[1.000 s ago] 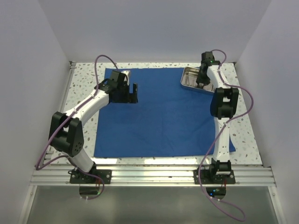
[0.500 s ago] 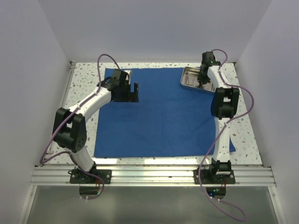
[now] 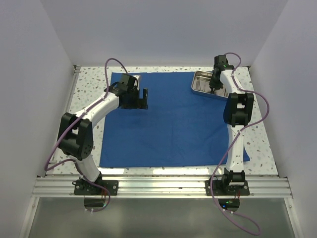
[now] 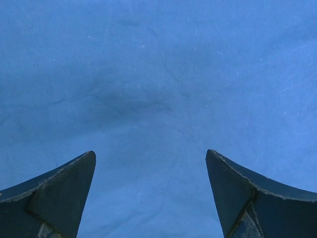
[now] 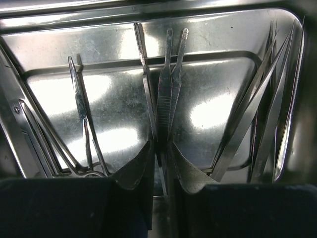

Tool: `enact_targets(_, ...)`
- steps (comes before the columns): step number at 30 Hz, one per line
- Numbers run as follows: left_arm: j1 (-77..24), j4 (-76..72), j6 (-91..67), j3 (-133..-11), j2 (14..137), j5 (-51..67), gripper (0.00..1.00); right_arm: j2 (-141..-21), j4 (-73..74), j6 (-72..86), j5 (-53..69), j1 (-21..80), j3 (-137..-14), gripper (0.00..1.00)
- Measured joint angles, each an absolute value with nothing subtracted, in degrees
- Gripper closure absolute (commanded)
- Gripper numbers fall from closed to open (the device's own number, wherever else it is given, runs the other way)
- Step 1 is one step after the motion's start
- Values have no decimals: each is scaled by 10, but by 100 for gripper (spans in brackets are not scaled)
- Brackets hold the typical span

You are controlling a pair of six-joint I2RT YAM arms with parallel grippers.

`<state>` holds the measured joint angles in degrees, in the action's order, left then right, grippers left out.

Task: Open and lay out the surgical kit
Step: Pick up the medical item from the container.

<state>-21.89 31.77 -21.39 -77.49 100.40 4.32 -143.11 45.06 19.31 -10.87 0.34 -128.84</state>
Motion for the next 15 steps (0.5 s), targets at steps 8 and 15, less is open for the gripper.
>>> enact_targets(8, -219, 311, -214, -748, 1004, 45, 4, -1429, 464, 198, -109, 3, -1288, 96)
enact_targets(15, -219, 310, -214, -747, 1004, 49, 4, -1428, 483, 202, -109, 3, -1298, 100)
